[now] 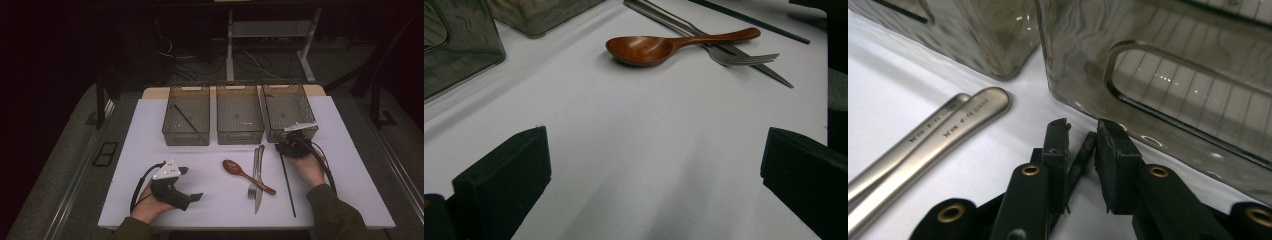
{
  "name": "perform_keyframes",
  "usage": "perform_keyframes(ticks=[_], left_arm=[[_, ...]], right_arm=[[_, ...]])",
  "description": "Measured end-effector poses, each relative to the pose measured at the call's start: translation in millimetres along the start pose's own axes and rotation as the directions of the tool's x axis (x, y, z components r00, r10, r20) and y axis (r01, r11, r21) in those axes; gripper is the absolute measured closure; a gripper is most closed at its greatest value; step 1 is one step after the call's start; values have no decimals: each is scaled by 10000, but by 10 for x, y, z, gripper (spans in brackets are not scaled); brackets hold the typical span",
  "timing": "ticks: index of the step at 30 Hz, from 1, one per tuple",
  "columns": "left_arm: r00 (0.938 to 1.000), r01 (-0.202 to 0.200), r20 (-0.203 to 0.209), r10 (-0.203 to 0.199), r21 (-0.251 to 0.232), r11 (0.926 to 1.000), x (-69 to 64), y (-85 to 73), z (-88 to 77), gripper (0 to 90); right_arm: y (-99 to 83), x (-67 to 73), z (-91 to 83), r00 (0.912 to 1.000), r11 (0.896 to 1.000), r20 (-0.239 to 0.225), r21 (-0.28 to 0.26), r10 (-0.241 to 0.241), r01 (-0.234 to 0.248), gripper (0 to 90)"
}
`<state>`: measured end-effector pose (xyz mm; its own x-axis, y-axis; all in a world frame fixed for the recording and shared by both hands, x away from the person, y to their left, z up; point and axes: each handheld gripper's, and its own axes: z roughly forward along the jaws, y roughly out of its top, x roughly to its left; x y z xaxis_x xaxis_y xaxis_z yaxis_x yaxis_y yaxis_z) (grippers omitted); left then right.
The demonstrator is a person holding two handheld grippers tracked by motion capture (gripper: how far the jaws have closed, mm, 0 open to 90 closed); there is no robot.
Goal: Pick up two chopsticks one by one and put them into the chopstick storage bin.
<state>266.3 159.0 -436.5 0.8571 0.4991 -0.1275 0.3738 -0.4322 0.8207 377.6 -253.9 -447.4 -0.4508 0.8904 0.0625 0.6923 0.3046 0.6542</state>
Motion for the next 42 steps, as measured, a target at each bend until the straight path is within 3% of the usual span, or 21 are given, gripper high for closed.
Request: perform_keyframes(ticks=[13, 22, 29, 35, 42], left_arm=[[10000, -33, -2, 33, -32, 10000, -2, 3, -5, 0], [10000, -47, -9, 47, -30, 10000, -2, 4, -15, 0], [10000, -48, 0, 48, -32, 10000, -6, 4, -15, 0], [10000, -55, 6, 55, -36, 10000, 1, 3, -16, 0], [10000, -24, -23, 24, -82, 10000, -5, 5, -24, 0]], right_arm=[[-6, 26, -5, 9990, 9991, 120, 53, -426, 426, 847], [0, 101, -31, 9888, 9924, -858, 39, -1222, 1229, 849], [-21, 100, -40, 9853, 9901, -1003, 99, -1382, 1399, 831], [-19, 70, -235, 9833, 9911, -1257, -337, -1317, 1284, 698], [-127, 14, -525, 9792, 9897, -1470, -508, -1399, 1338, 650]])
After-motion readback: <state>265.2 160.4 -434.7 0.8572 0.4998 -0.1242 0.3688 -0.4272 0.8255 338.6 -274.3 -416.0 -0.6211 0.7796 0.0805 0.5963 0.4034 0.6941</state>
